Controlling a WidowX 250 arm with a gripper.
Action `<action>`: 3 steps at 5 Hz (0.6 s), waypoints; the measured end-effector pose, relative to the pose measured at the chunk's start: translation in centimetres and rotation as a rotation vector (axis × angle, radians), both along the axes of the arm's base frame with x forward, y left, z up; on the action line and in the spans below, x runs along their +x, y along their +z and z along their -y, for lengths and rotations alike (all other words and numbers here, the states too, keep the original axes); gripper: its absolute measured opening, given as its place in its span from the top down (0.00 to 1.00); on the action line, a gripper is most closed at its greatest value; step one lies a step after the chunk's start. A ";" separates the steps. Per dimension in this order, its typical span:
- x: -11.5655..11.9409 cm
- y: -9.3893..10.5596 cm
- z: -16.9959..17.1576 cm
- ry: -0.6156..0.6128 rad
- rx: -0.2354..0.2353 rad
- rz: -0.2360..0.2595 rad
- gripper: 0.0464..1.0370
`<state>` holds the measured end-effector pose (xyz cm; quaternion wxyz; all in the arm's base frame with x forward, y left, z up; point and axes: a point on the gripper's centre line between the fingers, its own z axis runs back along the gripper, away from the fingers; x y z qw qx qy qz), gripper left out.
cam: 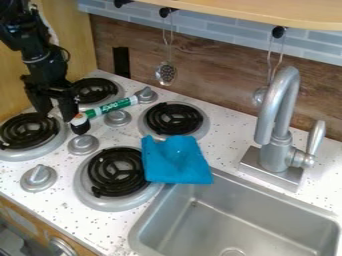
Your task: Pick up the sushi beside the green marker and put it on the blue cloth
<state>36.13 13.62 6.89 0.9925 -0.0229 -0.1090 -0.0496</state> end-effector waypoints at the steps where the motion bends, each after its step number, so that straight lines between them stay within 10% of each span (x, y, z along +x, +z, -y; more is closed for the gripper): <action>1: -0.4 -1.6 0.0 0.005 -0.019 -0.040 0.04; 3: 1.2 -2.6 0.1 -0.018 -0.050 -0.026 0.04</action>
